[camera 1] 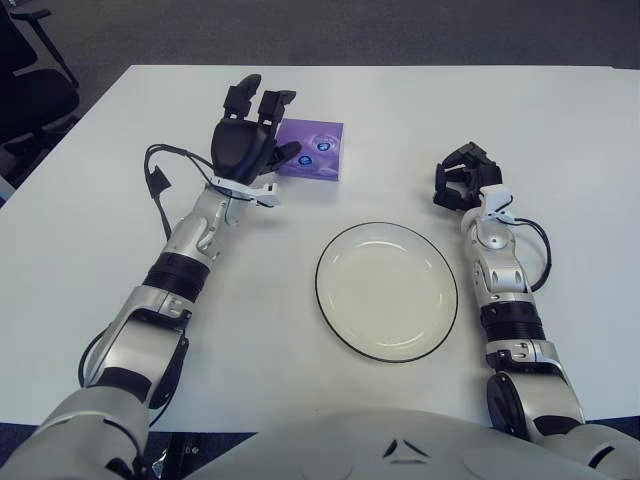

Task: Put the tissue paper into the plate.

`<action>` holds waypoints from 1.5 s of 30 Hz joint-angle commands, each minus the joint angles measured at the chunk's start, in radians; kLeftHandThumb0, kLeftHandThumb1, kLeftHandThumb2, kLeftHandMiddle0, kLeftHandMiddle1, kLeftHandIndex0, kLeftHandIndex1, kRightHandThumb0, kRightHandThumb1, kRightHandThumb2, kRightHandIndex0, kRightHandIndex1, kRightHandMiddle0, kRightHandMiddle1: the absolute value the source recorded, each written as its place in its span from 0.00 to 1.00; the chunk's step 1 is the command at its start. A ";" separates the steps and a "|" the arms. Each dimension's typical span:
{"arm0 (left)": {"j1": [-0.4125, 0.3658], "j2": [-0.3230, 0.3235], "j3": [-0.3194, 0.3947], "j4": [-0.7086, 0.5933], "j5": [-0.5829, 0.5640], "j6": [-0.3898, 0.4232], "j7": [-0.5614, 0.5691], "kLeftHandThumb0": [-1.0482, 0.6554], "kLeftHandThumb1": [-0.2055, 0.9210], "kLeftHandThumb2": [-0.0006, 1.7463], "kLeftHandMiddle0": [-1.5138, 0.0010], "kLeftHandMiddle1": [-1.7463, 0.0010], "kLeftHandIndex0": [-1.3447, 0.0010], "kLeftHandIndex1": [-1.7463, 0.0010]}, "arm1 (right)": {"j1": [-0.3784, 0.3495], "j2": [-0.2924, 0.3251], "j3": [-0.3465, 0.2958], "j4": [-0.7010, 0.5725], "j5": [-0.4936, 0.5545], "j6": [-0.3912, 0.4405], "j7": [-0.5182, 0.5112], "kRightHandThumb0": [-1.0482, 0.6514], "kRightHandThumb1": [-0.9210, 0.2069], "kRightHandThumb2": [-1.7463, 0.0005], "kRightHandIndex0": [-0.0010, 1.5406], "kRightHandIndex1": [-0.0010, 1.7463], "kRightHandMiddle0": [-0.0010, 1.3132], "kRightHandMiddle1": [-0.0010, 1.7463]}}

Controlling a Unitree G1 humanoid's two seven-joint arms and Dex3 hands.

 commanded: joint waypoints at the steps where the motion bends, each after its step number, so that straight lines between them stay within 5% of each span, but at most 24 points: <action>1: -0.033 0.017 -0.016 -0.021 -0.002 -0.005 -0.028 0.02 1.00 0.29 1.00 0.74 1.00 0.48 | 0.090 0.021 0.001 0.049 0.002 -0.011 0.003 0.35 0.46 0.31 0.76 1.00 0.41 1.00; 7: -0.072 0.022 -0.026 0.006 -0.075 -0.068 -0.141 0.00 1.00 0.31 1.00 0.80 1.00 0.53 | 0.084 0.022 -0.001 0.066 0.010 -0.024 0.007 0.35 0.44 0.32 0.77 1.00 0.40 1.00; 9: -0.094 0.024 -0.031 0.031 -0.109 -0.102 -0.192 0.00 1.00 0.37 1.00 0.89 1.00 0.64 | 0.082 0.022 -0.001 0.072 0.009 -0.026 0.005 0.35 0.44 0.32 0.77 1.00 0.40 1.00; 15: -0.214 0.025 -0.074 0.232 -0.195 -0.275 -0.332 0.00 1.00 0.42 1.00 0.94 1.00 0.73 | 0.080 0.025 -0.003 0.077 0.009 -0.027 0.000 0.35 0.44 0.32 0.77 1.00 0.40 1.00; 23: -0.304 0.000 -0.090 0.398 -0.265 -0.388 -0.432 0.00 1.00 0.44 1.00 0.96 1.00 0.84 | 0.084 0.029 -0.004 0.079 0.010 -0.037 -0.004 0.35 0.44 0.32 0.78 1.00 0.40 1.00; 32: -0.393 -0.054 -0.092 0.562 -0.323 -0.435 -0.513 0.00 1.00 0.40 1.00 0.98 1.00 0.87 | 0.085 0.028 -0.002 0.092 0.007 -0.058 -0.002 0.35 0.45 0.31 0.79 1.00 0.41 1.00; 45: -0.467 -0.099 -0.122 0.698 -0.305 -0.399 -0.547 0.00 1.00 0.40 1.00 0.99 1.00 0.87 | 0.093 0.034 0.003 0.085 0.007 -0.063 -0.005 0.35 0.46 0.31 0.80 1.00 0.42 1.00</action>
